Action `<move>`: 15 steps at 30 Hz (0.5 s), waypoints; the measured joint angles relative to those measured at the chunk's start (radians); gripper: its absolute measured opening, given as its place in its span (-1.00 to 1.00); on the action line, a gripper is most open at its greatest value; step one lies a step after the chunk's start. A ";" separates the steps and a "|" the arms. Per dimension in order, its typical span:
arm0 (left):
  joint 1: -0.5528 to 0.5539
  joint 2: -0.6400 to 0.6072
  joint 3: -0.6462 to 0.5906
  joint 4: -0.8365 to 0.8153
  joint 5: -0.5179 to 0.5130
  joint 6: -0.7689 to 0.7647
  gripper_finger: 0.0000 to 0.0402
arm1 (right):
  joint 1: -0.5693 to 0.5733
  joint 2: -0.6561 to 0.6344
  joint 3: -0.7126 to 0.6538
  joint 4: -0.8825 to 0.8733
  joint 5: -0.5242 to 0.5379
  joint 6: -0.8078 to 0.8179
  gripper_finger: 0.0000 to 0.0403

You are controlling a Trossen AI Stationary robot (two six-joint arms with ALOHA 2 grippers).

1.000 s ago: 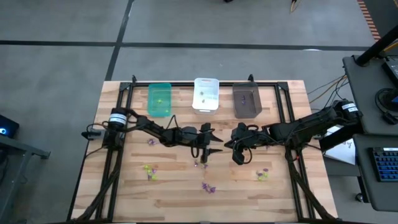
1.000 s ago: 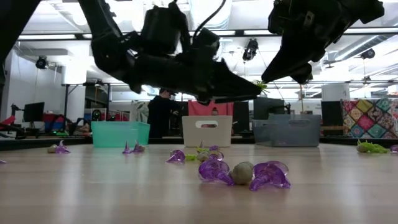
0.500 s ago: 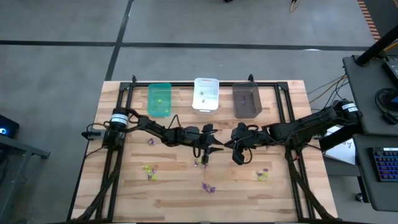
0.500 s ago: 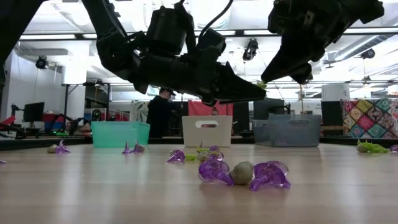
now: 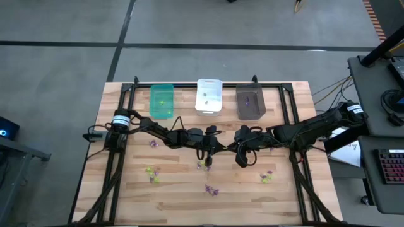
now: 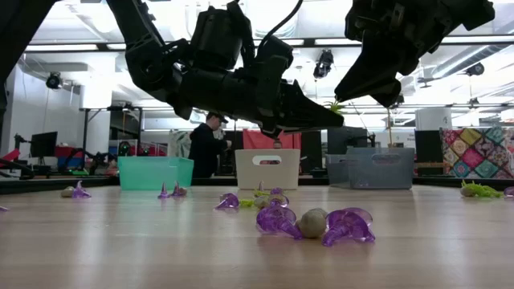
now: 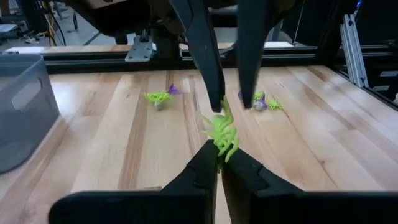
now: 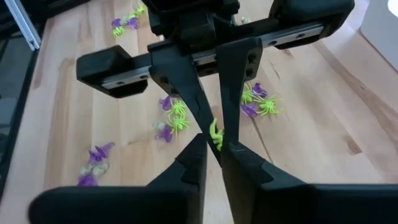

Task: Sort Halloween decoration
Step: Put the green spider toy into the blue bin

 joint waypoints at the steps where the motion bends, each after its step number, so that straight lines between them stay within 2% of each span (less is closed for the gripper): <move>1: 0.000 0.000 0.000 -0.003 0.000 0.000 -1.00 | 0.000 0.000 0.000 -0.001 0.000 0.008 -0.75; 9: 0.000 -0.022 0.000 -0.068 0.000 -0.004 -1.00 | -0.001 -0.008 0.000 -0.001 0.008 0.028 -0.49; 15: 0.001 -0.089 0.000 -0.216 0.000 0.021 -1.00 | -0.001 -0.051 0.000 -0.001 0.024 0.035 -0.47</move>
